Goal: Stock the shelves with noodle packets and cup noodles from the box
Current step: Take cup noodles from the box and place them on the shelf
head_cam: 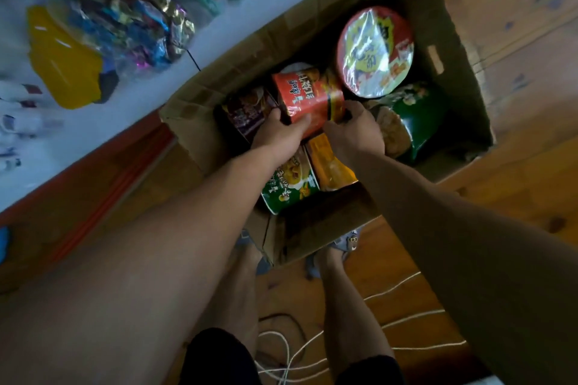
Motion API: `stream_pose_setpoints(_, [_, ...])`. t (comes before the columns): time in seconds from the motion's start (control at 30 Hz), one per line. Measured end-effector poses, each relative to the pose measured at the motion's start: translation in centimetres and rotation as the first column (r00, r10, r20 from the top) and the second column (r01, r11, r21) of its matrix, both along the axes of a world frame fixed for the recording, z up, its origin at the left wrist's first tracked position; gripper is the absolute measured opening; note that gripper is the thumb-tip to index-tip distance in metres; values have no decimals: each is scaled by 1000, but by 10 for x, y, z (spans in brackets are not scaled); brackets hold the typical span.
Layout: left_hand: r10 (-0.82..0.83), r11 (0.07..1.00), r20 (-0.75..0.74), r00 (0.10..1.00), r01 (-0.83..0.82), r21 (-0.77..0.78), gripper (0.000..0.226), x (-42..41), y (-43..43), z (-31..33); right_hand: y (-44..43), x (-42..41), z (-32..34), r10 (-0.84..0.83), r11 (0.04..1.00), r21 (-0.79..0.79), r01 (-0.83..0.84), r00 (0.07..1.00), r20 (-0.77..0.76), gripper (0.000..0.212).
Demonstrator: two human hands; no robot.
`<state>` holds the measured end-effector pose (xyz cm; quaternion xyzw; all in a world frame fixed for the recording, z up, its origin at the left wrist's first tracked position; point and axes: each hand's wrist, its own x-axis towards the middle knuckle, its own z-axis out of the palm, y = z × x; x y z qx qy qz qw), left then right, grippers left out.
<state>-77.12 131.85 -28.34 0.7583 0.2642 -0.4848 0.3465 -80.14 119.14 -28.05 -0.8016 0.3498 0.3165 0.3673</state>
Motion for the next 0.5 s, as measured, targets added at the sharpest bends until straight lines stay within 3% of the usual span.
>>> stream_pose_setpoints(0.13, [51, 999, 70, 996, -51, 9, 67, 6, -6, -18, 1, 4, -17, -53, 998, 37, 53, 998, 17, 59])
stream_pose_setpoints(0.37, [214, 976, 98, 972, -210, -55, 47, -4, 8, -13, 7, 0, -11, -168, 981, 96, 167, 986, 5, 38])
stream_pose_setpoints(0.5, [218, 975, 140, 966, -208, -79, 43, -13, 22, 14, 8, -3, 11, -191, 974, 122, 190, 982, -10, 41])
